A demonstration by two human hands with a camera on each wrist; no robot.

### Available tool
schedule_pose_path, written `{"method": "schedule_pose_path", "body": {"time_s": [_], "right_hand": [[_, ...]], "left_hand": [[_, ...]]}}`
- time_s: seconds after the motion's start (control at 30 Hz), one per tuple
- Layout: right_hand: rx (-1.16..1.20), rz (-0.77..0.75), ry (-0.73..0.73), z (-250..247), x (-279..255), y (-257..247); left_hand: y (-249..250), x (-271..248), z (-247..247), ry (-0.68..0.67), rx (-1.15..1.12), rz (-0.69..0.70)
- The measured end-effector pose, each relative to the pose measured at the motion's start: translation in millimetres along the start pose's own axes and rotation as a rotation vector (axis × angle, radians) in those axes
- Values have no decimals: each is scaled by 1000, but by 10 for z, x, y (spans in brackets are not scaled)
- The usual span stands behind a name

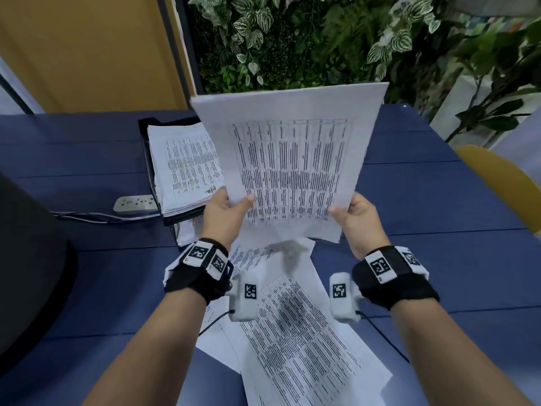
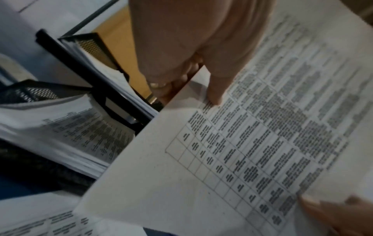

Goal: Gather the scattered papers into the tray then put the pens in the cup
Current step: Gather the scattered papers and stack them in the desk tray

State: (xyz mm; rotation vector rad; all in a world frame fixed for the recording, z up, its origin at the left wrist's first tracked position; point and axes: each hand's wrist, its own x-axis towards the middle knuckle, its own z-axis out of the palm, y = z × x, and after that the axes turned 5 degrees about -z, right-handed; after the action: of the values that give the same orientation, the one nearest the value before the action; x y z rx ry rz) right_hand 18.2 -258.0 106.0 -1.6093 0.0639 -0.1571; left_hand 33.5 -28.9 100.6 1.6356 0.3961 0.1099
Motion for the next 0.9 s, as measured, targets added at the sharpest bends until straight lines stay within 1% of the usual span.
{"method": "schedule_pose_path", "body": {"time_s": [0.13,0.23,0.3,0.47,0.53,0.63,0.8,0.9], "right_hand": [[-151,-50,15,76,-66,53],[-176,-35,48,127,-76,107],[-193,-3,44,147,-83,156],[-210,76,29,152,-61,348],[-239,84,22,152,-65,368],[-261,83,19,150,-69,338],[-180,69,2,136,-54,305],[-181,98,-43,135,-61,325]], "left_hand": [[-17,-54,76,94,126,118],[-61,-79,109,117,112,125],[-126,-105,128,103,122,94],[-360,-148,152,-31,268,11],[-418,-148,156,-49,292,-13],[-383,-151,136,-31,247,-17],[-189,-24,30,-35,140,-7],[-67,31,-83,1,-38,-32]]}}
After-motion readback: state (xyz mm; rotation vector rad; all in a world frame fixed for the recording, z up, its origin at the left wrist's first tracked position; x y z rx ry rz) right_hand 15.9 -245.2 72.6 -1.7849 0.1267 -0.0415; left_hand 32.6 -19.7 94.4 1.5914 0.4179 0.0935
